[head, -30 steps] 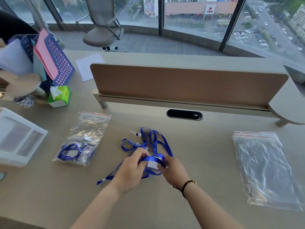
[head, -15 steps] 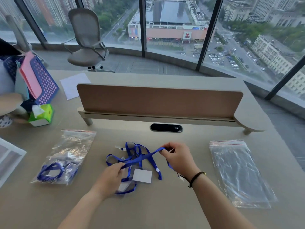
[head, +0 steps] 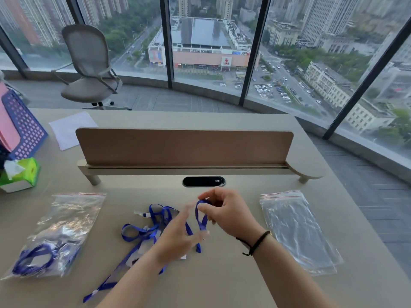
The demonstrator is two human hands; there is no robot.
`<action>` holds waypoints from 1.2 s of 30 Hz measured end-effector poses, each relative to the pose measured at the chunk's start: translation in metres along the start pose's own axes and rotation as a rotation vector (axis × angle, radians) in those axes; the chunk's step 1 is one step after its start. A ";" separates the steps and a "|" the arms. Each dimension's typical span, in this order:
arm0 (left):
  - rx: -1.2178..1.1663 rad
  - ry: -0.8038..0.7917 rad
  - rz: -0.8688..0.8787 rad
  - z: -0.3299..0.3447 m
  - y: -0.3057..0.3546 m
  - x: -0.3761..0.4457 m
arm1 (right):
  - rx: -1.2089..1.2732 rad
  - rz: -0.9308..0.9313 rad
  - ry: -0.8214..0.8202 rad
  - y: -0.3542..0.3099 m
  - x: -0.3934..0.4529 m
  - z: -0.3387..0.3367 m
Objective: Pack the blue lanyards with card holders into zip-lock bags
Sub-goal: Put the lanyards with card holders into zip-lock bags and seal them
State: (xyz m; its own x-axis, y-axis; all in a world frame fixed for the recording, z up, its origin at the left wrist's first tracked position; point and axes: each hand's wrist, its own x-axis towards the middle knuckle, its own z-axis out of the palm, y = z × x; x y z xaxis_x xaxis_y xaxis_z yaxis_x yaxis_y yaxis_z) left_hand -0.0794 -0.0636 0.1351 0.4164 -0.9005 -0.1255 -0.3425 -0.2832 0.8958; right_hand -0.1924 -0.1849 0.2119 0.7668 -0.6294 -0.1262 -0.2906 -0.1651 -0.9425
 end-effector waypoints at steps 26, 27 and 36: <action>-1.539 -0.018 -0.640 0.153 0.080 0.114 | 0.189 0.264 0.424 0.139 -0.025 -0.118; -1.530 -0.005 -0.650 0.161 0.082 0.121 | 0.206 0.280 0.427 0.146 -0.023 -0.123; -1.282 0.125 -0.747 0.226 0.079 0.184 | 0.223 0.351 0.408 0.206 -0.003 -0.171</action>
State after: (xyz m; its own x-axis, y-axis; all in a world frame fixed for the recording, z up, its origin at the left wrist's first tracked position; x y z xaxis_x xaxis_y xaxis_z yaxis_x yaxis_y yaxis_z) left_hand -0.2202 -0.3267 0.0860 0.2478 -0.6296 -0.7364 0.9058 -0.1192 0.4067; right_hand -0.3524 -0.3473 0.0711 0.3504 -0.8666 -0.3553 -0.3264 0.2425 -0.9136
